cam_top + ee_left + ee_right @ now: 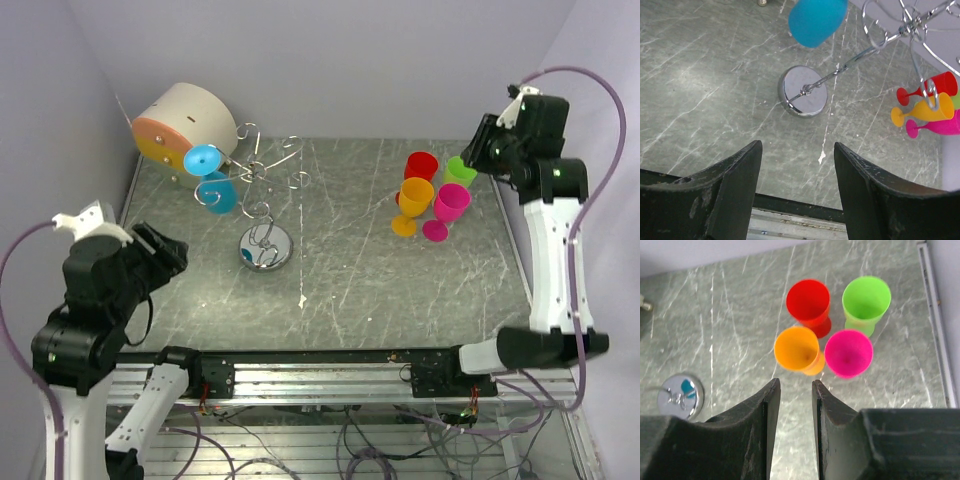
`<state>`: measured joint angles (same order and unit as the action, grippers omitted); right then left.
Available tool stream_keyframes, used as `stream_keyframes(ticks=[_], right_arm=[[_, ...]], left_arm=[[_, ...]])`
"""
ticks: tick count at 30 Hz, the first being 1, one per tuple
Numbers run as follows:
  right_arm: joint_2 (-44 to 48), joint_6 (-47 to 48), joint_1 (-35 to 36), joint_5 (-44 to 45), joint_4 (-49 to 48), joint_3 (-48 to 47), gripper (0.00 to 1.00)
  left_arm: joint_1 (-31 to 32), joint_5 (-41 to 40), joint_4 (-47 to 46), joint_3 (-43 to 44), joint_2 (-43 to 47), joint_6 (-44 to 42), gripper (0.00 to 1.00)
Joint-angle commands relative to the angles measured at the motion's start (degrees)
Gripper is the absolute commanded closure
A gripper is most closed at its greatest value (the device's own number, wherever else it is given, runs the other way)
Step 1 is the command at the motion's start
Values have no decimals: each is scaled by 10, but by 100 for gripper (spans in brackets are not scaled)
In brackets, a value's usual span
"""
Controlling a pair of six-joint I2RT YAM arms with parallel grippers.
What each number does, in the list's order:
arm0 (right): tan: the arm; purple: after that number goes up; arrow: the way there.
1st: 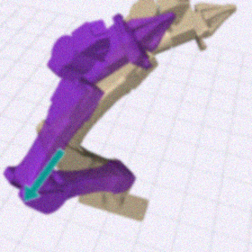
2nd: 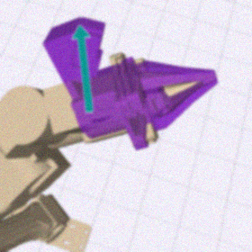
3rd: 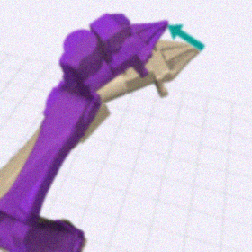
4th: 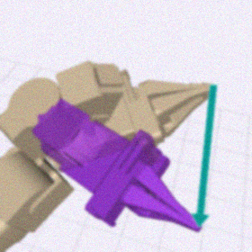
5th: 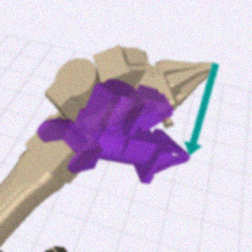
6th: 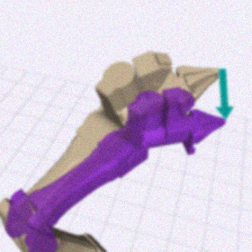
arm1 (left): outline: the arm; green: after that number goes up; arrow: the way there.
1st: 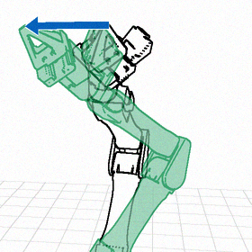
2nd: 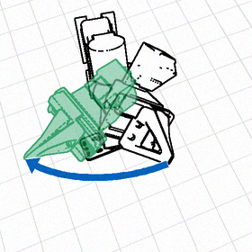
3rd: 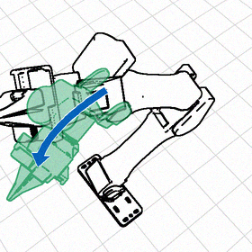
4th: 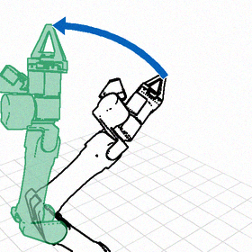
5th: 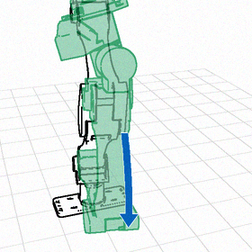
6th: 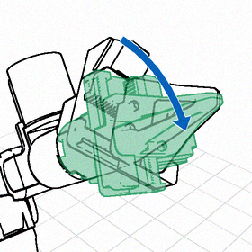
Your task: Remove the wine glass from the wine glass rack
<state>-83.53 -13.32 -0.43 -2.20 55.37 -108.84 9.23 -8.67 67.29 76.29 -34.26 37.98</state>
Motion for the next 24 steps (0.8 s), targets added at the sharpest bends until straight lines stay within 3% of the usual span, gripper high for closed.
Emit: stream_keyframes(ticks=[1,8,15,20,24], right_arm=[[81,-2,8,-11,-32,86,68],[153,11,10,-24,-30,127,69],[156,19,26,-27,-25,116,69],[169,24,41,-15,-29,124,69],[179,26,46,-23,-37,140,69]], left_arm=[[3,18,-88,28,-57,41,30],[3,-59,-126,75,-135,87,27],[2,-43,-194,98,-189,153,27],[-9,-10,-288,28,-155,186,30],[-10,32,-437,-78,-72,184,34]])
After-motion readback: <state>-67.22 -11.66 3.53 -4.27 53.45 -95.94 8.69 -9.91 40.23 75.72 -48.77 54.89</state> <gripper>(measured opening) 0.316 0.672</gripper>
